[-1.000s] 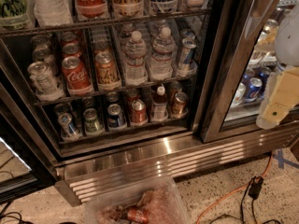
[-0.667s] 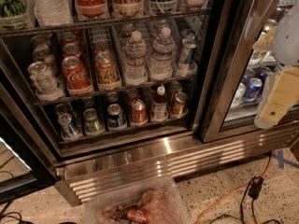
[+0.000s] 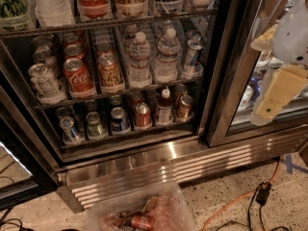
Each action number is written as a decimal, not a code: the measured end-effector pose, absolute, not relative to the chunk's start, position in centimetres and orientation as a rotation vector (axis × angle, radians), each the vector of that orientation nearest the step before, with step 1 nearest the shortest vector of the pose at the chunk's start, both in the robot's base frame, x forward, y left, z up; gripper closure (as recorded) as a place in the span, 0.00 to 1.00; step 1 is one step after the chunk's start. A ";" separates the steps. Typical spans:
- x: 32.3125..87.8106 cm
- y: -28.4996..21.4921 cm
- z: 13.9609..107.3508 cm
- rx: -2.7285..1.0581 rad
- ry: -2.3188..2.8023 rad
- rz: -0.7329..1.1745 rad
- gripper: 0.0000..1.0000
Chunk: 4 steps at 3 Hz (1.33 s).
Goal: Pick green can from top shelf of fridge
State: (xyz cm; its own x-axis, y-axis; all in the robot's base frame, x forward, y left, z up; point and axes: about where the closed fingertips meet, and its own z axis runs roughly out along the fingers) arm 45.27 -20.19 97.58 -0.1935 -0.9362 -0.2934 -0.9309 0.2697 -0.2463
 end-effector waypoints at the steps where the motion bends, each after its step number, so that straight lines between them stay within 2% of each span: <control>1: 47.7 -16.1 97.4 -1.637 2.030 0.138 0.00; 2: 49.4 -11.5 97.9 -1.572 1.895 0.278 0.00; 3: 49.0 -6.3 100.3 -1.577 1.711 0.407 0.00; 4: 49.0 -6.2 100.3 -1.577 1.711 0.407 0.00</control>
Offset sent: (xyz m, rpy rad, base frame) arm 0.0622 0.1363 0.0151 0.5404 -0.1430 0.1520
